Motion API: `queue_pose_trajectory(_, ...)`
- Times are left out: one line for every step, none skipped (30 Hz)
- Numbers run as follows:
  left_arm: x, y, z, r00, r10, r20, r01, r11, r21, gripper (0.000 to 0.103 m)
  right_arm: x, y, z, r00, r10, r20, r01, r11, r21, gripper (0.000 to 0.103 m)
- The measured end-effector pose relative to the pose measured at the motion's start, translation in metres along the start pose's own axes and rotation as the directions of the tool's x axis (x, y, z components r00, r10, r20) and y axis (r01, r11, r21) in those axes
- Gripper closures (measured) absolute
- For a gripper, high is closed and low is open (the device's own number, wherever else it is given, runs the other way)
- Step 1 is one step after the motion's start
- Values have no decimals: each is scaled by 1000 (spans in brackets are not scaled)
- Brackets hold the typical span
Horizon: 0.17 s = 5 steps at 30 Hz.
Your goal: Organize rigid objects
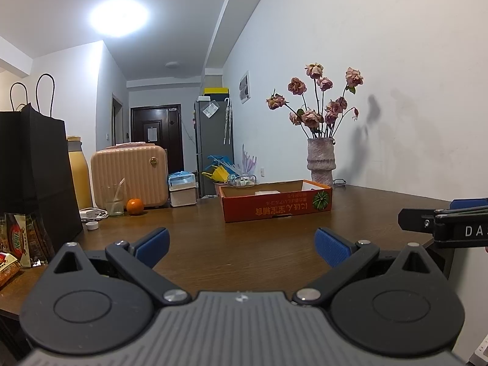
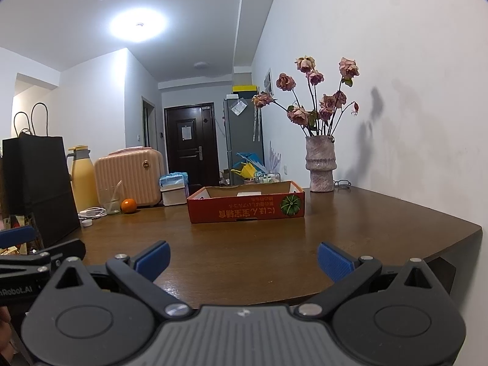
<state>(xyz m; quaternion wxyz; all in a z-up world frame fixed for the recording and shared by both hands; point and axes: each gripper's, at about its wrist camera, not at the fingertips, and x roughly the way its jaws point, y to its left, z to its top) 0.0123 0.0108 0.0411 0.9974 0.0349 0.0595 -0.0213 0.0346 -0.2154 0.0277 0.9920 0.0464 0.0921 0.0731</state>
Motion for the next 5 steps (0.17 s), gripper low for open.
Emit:
queue_pose_trajectory(0,0,0,1000,-4,-2,4,1000,-1,0,0,0,0,1000,0,0,0,1000,-1,0)
queue_pose_trajectory(1,1,0,1000,-10,-5,10,1000,-4,0,0,0,0,1000,0,-1,0,1000,0,0)
queue_pose_trajectory(2,1,1,1000,-15,-9,15,1000,-7,0,0,0,0,1000,0,-1,0,1000,1,0)
queue_pose_trajectory(2,2,0,999,-38,-11,38,999,-14,0,0,0,0,1000,1,-2,-1,1000,1,0)
queue_pose_trajectory(3,3,1,999,-48,-12,48,999,-17,0,1,0,0,1000,2,-3,-2,1000,1,0)
